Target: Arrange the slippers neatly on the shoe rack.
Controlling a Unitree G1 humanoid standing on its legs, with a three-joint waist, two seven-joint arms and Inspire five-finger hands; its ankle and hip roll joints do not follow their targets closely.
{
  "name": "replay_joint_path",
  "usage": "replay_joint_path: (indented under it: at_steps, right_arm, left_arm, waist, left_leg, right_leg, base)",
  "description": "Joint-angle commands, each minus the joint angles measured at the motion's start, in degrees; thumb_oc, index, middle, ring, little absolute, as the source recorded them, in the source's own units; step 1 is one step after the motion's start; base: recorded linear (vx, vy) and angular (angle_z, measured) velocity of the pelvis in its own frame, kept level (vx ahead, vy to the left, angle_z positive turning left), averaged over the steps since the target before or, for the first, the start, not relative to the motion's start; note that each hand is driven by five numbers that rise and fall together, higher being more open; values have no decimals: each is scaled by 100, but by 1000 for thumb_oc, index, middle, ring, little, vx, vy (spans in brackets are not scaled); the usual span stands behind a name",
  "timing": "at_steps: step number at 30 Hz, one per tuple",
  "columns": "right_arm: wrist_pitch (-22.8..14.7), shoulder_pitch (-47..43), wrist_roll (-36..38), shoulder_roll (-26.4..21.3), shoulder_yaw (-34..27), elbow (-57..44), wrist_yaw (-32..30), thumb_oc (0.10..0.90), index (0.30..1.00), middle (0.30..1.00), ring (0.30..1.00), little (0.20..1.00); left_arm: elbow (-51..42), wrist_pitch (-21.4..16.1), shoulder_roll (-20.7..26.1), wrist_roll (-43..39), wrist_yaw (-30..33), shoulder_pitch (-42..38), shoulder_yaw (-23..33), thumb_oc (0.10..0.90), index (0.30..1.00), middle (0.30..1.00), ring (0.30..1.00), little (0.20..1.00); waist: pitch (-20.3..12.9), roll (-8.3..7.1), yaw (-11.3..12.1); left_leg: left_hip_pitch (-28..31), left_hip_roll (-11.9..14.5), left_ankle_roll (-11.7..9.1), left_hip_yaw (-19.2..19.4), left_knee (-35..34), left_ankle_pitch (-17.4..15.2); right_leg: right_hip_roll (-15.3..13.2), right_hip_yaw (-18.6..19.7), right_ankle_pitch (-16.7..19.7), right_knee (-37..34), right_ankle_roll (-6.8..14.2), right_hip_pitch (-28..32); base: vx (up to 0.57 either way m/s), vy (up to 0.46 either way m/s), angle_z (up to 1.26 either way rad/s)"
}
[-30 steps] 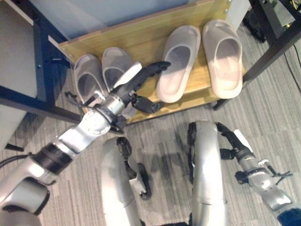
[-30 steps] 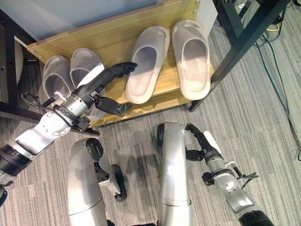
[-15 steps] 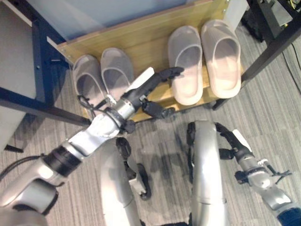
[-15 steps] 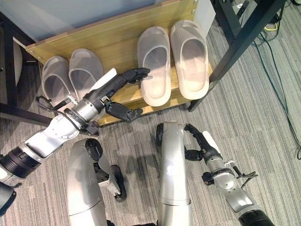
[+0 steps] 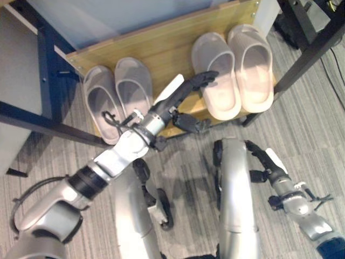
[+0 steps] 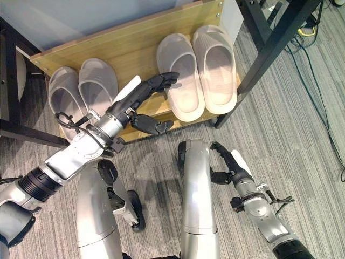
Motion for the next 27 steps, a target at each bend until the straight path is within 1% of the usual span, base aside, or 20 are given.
replay_joint_path:
  at_steps: [1,2,3,5,6,8,9,10,14,15,17,18,19,20,21,22,23,24,26,27]
  right_arm:
    - [-526,-249,-56,-99,-155,-800,-81,800,900,900,900,900]
    - [-532,-282,-60,-105,-182,-818,-78,800,900,900,900,900]
    - [-556,-221,-75,-113,-262,-860,-82,800,900,900,900,900]
    - [-587,-54,-84,-71,-334,-862,-95,800,900,900,900,900]
    - [-592,-38,-91,-75,-338,-878,-92,800,900,900,900,900]
    - [-629,113,-147,-15,-470,-946,-127,800,900,900,900,900]
    - [-633,132,-157,-21,-472,-965,-126,800,900,900,900,900]
    - [-639,182,-197,-3,-555,-1003,-135,800,900,900,900,900]
    - [-686,295,-307,33,-692,-1091,-185,800,900,900,900,900]
    - [-703,212,-361,50,-799,-1099,-232,800,900,900,900,900]
    - [-719,82,-381,45,-805,-1084,-279,800,900,900,900,900]
    - [-730,-251,-470,44,-939,-1063,-350,800,900,900,900,900]
    - [-730,-275,-471,43,-936,-1055,-351,800,900,900,900,900]
    - [-738,-650,-535,66,-1085,-1015,-429,800,900,900,900,900]
    - [-741,-672,-536,63,-1082,-1004,-432,800,900,900,900,900]
    - [-776,-993,-545,103,-1239,-972,-497,800,900,900,900,900]
    - [-788,-1078,-556,111,-1307,-952,-518,800,900,900,900,900]
    - [-812,-1088,-537,141,-1309,-909,-527,800,900,900,900,900]
    - [-836,-1048,-536,215,-1317,-853,-506,800,900,900,900,900]
    - [-860,-1040,-525,252,-1267,-777,-494,800,900,900,900,900]
  left_arm:
    - [-509,-712,232,-276,415,-698,464,800,900,900,900,900]
    - [-565,-715,278,-283,412,-699,514,800,900,900,900,900]
    - [-824,-816,524,-335,470,-510,763,800,900,900,900,900]
    - [-1065,-949,751,-444,555,-174,1041,800,900,900,900,900]
    - [-1134,-952,780,-454,553,-97,1100,800,900,900,900,900]
    - [-1509,-1046,990,-561,581,516,1562,800,900,900,900,900]
    - [-1578,-1045,1006,-560,575,607,1633,800,900,900,900,900]
    - [-1799,-1063,1079,-592,567,1011,1917,800,900,900,900,900]
    - [-2263,-1103,993,-621,504,1926,2560,800,900,900,900,900]
    - [-2420,-1105,836,-544,437,2265,2854,800,900,900,900,900]
    - [-2511,-1104,756,-537,398,2362,2973,800,900,900,900,900]
    - [-2578,-1121,602,-446,301,2348,3166,800,900,900,900,900]
    - [-2583,-1117,602,-445,298,2342,3178,800,900,900,900,900]
    - [-2552,-1155,336,-460,244,2273,3288,800,900,900,900,900]
    - [-2551,-1154,335,-461,242,2261,3296,800,900,900,900,900]
    - [-2492,-1174,114,-483,169,2148,3358,800,900,900,900,900]
    - [-2451,-1179,20,-513,119,2158,3373,800,900,900,900,900]
    - [-2366,-1190,-61,-527,58,2237,3338,800,900,900,900,900]
    - [-2219,-1176,-186,-491,-82,2499,3250,800,900,900,900,900]
    - [-2062,-1181,-242,-458,-130,2557,3146,800,900,900,900,900]
  waist:
    - [-194,-121,198]
    - [-194,-117,195]
    - [-194,-93,243]
    - [-194,-61,332]
    - [-194,-54,331]
    - [-194,-27,423]
    - [-194,-22,415]
    - [-194,-23,462]
    - [-194,-51,546]
    - [-194,-96,622]
    - [-194,-108,649]
    - [-194,-189,793]
    - [-194,-186,790]
    - [-194,-232,900]
    - [-194,-226,891]
    - [-194,-201,939]
    - [-201,-143,932]
    - [-373,-48,921]
    - [-726,39,903]
    - [-909,108,879]
  left_leg:
    - [-708,-197,-82,-183,-442,464]
    - [-708,-229,-77,-176,-476,422]
    - [-708,-227,-79,-186,-475,410]
    - [-708,-191,-88,-212,-434,450]
    - [-708,-185,-88,-220,-429,445]
    - [-708,-189,-90,-237,-455,436]
    - [-708,-183,-90,-243,-451,435]
    - [-708,-198,-91,-238,-503,426]
    - [-708,-198,-98,-264,-592,450]
    - [-708,-164,-93,-229,-844,468]
    - [-708,-158,-84,-211,-1145,530]
    - [-708,-136,-111,-163,-1922,694]
    - [-708,-139,-104,-159,-1976,740]
    - [-708,-159,-125,-100,-2660,1040]
    - [-708,-170,-115,-95,-2730,1106]
    - [-708,-203,-112,-77,-3196,1367]
    - [-708,-207,-98,-129,-3437,1517]
    - [-708,-220,-91,-191,-3763,1698]
    - [-707,-247,-83,-278,-4219,1923]
    - [-697,-273,-93,-342,-4552,2107]
  right_leg:
    - [-239,417,-360,-80,-252,281]
    - [-239,429,-389,-125,-240,281]
    - [-234,417,-381,-123,-247,281]
    - [-223,389,-342,-70,-272,281]
    - [-217,380,-336,-72,-274,281]
    - [-212,369,-317,-89,-285,281]
    - [-206,363,-311,-89,-286,281]
    - [-210,367,-291,-113,-282,281]
    - [-140,362,-187,-186,-326,281]
    - [-109,329,-126,-371,-345,281]
    - [-122,266,-31,-676,-362,281]
    - [-80,178,182,-1353,-321,281]
    - [-82,166,228,-1409,-328,281]
    - [-62,26,525,-2079,-300,281]
    - [-70,14,588,-2146,-309,281]
    - [-98,-182,806,-2685,-274,284]
    - [-162,-313,915,-2976,-267,326]
    - [-252,-481,1056,-3346,-254,390]
    - [-366,-742,1240,-3911,-236,482]
    - [-398,-881,1383,-4288,-223,582]
  base:
    - [0,0,0]
    - [0,0,0]
    - [0,0,0]
    - [0,0,0]
    - [0,0,0]
    - [0,0,0]
    - [0,0,0]
    - [0,0,0]
    - [40,-4,0]
    - [67,-4,0]
    - [-35,17,-8]
    - [-101,23,-12]
    - [-194,45,-24]
    - [-146,29,-29]
    - [-236,16,-35]
    - [-170,6,-23]
    - [-198,17,-12]
    - [-104,34,-3]
    - [-98,17,15]
    - [-124,-1,25]
